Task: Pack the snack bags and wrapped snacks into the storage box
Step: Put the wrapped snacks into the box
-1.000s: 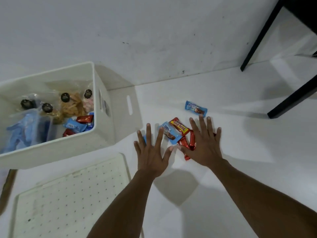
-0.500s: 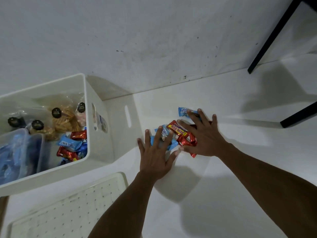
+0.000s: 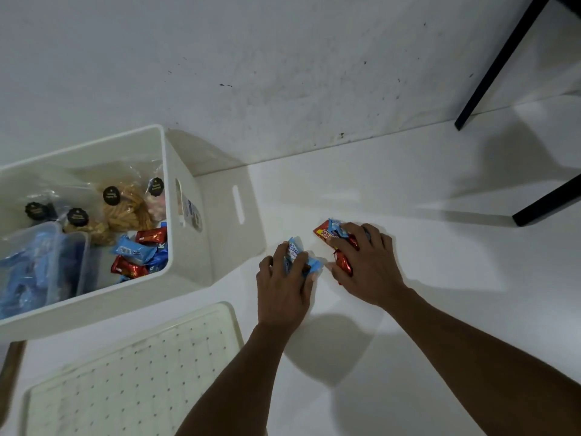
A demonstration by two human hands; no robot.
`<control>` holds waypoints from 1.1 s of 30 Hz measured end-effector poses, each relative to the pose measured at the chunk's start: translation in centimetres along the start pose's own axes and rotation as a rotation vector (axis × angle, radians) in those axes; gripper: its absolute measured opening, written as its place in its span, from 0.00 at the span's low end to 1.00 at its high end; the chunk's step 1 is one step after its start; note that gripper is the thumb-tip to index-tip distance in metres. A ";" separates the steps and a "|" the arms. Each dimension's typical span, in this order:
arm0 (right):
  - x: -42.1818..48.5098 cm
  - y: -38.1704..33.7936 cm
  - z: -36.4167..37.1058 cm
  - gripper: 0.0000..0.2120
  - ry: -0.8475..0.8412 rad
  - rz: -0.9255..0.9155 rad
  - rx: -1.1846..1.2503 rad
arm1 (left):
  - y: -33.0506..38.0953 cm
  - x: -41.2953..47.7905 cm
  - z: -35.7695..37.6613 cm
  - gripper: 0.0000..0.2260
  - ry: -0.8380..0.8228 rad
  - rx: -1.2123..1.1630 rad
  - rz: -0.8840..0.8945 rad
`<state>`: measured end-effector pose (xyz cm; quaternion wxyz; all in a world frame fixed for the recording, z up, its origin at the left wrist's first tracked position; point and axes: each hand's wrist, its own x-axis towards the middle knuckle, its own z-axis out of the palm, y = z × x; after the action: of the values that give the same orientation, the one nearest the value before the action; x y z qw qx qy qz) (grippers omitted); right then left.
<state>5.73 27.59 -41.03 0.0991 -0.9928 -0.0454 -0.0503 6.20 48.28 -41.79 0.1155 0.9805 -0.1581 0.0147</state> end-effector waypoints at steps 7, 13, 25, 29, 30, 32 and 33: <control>-2.1 -1.6 1.2 0.16 0.146 -0.005 0.008 | 0.2 -2.5 0.4 0.16 0.078 -0.040 0.051; -3.8 -2.8 0.9 0.09 0.174 0.045 0.057 | -0.1 -4.3 0.1 0.16 0.063 -0.187 0.032; -5.9 -6.0 -5.3 0.07 0.172 0.029 0.234 | -0.3 -9.3 -5.9 0.16 0.152 -0.241 -0.020; -4.4 -9.5 -10.5 0.09 0.177 -0.053 0.245 | -0.6 -10.1 -11.9 0.16 0.264 -0.226 -0.021; -3.8 -10.7 -11.9 0.09 0.176 -0.067 0.259 | -1.0 -10.3 -13.6 0.16 0.293 -0.222 -0.019; -2.7 -13.5 -14.8 0.12 0.164 -0.109 0.287 | -2.3 -10.6 -17.0 0.18 0.327 -0.203 -0.037; -2.2 -15.1 -16.1 0.12 0.156 -0.137 0.300 | -3.3 -10.7 -18.6 0.19 0.336 -0.184 -0.057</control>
<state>0.61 38.89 -22.67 0.2458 -0.9545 -0.1122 -0.1264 -2.83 58.89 -25.15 0.2297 0.9537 -0.1096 0.1604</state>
